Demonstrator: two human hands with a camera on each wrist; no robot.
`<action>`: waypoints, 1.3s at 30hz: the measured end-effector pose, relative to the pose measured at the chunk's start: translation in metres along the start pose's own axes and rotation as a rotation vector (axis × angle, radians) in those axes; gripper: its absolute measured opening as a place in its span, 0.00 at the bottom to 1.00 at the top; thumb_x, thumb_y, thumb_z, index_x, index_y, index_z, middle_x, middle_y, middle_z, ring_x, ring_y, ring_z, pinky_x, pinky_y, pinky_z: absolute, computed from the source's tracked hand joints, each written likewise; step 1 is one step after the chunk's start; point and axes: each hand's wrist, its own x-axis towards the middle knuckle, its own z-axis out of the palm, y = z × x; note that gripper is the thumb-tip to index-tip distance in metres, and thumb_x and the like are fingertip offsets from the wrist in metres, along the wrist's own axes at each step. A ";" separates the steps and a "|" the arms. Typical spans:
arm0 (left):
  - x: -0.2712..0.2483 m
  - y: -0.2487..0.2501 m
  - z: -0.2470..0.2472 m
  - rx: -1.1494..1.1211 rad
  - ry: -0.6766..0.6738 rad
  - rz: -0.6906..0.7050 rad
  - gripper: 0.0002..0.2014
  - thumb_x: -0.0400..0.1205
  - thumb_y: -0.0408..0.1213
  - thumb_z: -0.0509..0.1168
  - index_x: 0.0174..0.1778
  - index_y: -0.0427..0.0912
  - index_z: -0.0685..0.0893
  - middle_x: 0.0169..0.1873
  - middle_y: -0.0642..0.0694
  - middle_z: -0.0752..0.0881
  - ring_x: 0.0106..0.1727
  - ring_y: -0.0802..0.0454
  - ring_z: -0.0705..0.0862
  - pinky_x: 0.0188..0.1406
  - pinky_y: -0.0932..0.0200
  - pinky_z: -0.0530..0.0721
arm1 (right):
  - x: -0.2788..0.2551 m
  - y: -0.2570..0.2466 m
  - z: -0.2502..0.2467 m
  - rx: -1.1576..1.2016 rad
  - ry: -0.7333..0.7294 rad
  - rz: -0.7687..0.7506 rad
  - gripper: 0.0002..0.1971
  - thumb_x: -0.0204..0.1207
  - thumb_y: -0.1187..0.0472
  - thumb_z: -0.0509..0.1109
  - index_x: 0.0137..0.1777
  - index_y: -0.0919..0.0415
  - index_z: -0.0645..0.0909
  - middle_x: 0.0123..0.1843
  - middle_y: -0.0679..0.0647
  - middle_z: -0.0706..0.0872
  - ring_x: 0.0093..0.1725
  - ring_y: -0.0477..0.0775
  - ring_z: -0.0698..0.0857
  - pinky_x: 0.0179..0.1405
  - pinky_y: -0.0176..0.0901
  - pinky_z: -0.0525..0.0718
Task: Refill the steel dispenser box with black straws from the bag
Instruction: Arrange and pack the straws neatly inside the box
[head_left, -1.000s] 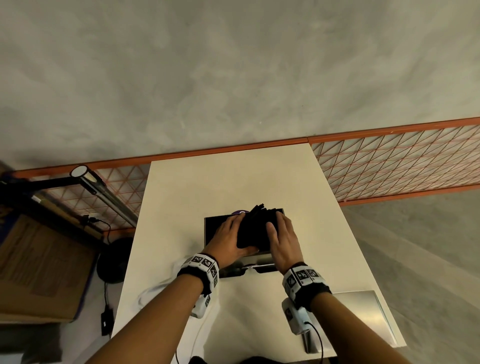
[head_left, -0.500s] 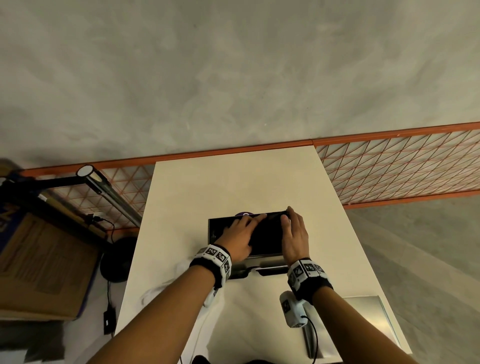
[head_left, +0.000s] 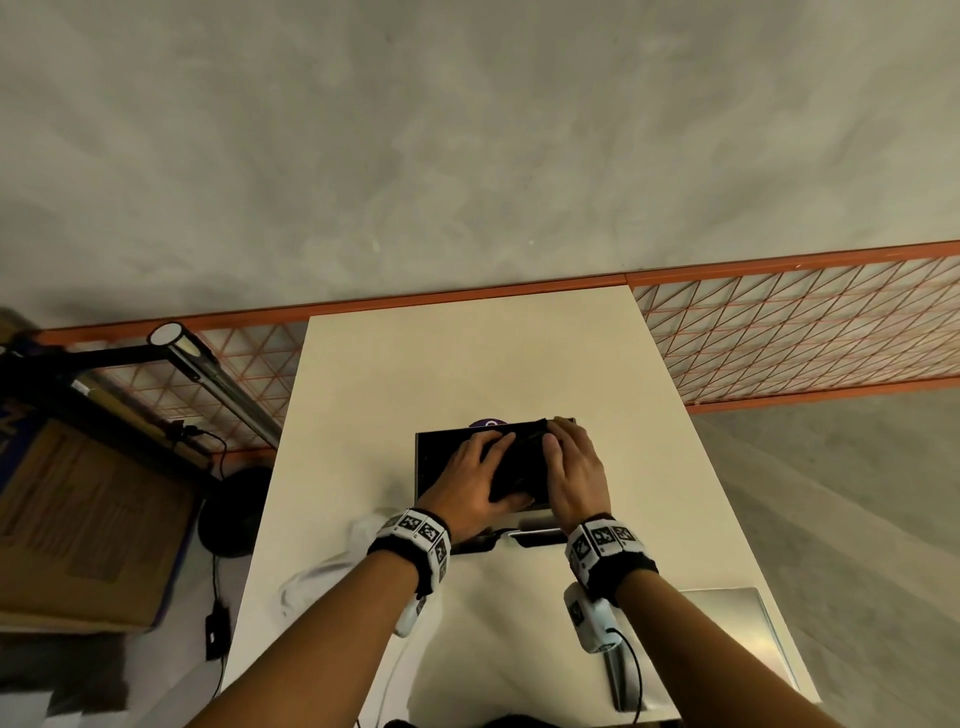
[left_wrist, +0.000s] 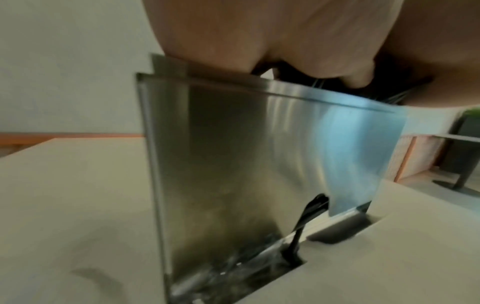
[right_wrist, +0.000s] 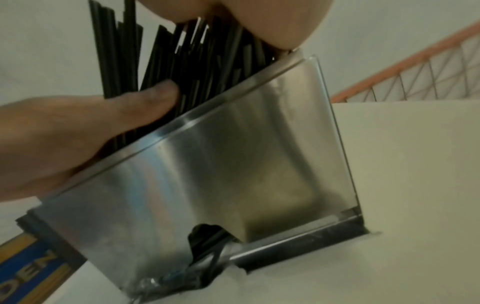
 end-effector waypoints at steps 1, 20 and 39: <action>-0.001 -0.002 -0.002 0.018 -0.008 0.001 0.49 0.77 0.74 0.59 0.90 0.49 0.59 0.82 0.47 0.62 0.83 0.45 0.66 0.85 0.44 0.67 | 0.000 0.001 -0.001 -0.008 0.008 -0.014 0.18 0.88 0.57 0.58 0.72 0.63 0.79 0.74 0.56 0.78 0.75 0.53 0.74 0.76 0.39 0.67; -0.018 0.006 0.004 0.212 -0.020 -0.044 0.47 0.66 0.70 0.73 0.80 0.58 0.65 0.67 0.53 0.71 0.69 0.49 0.72 0.75 0.47 0.73 | -0.007 -0.017 -0.029 -0.149 -0.027 -0.252 0.19 0.80 0.44 0.58 0.58 0.53 0.84 0.56 0.46 0.82 0.56 0.49 0.80 0.58 0.44 0.76; -0.011 0.012 -0.007 0.132 0.046 -0.084 0.57 0.69 0.75 0.70 0.88 0.49 0.58 0.82 0.52 0.64 0.81 0.50 0.66 0.85 0.47 0.62 | -0.009 0.010 -0.061 -0.343 -0.222 0.098 0.10 0.79 0.60 0.67 0.54 0.61 0.87 0.53 0.56 0.84 0.48 0.59 0.85 0.48 0.44 0.77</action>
